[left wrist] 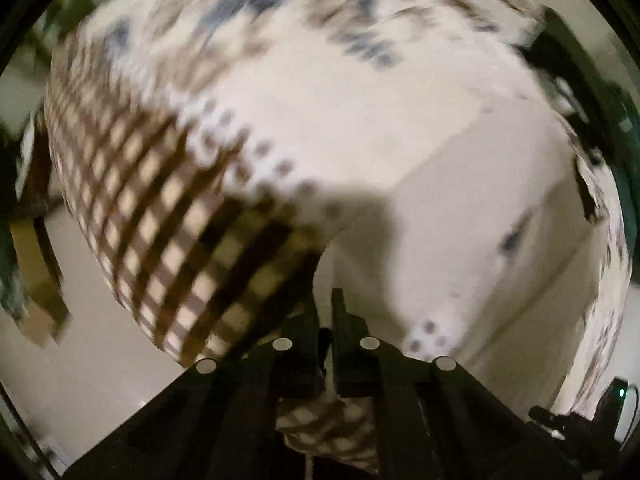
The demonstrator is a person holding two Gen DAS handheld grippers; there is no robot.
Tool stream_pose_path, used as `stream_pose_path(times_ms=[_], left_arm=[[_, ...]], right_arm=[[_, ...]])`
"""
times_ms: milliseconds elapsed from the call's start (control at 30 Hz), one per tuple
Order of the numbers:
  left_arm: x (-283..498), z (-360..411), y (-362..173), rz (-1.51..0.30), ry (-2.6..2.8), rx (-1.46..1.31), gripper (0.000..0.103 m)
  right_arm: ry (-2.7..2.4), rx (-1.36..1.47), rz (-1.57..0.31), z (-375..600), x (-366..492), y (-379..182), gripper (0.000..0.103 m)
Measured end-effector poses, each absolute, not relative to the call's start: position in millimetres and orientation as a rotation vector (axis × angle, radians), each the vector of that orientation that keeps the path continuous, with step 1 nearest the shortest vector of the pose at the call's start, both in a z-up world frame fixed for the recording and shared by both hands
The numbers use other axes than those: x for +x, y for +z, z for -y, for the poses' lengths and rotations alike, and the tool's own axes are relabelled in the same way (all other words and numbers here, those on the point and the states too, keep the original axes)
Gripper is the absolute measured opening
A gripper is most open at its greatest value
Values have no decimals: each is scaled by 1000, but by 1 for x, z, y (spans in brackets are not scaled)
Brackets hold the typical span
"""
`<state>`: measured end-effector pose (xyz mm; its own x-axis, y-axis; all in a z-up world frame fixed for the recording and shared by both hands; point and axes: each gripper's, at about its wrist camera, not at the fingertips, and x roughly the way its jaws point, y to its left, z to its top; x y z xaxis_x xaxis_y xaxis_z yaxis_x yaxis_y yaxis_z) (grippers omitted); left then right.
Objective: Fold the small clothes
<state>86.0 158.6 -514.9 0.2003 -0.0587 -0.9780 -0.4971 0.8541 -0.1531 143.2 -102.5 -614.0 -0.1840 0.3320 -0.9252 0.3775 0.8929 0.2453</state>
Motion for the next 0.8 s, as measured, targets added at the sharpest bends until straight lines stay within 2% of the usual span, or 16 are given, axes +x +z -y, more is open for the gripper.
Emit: stream_pose_path(times_ms=[200, 333, 567, 667, 700, 800], left_arm=[[115, -48, -426, -1240, 30, -163, 3], [119, 68, -407, -1185, -232, 17, 3], [96, 179, -448, -1253, -461, 108, 3], [83, 202, -462, -1289, -508, 160, 4], [80, 209, -466, -1316, -500, 181, 7], [89, 197, -483, -1402, -439, 155, 8]], right_arm=[[-71, 689, -1750, 160, 112, -602, 58], [-113, 741, -1707, 206, 87, -591, 58], [-237, 820, -1691, 296, 44, -586, 58], [-253, 825, -1688, 330, 32, -585, 58], [-250, 831, -1687, 346, 28, -584, 58], [-238, 848, -1682, 375, 21, -581, 58]])
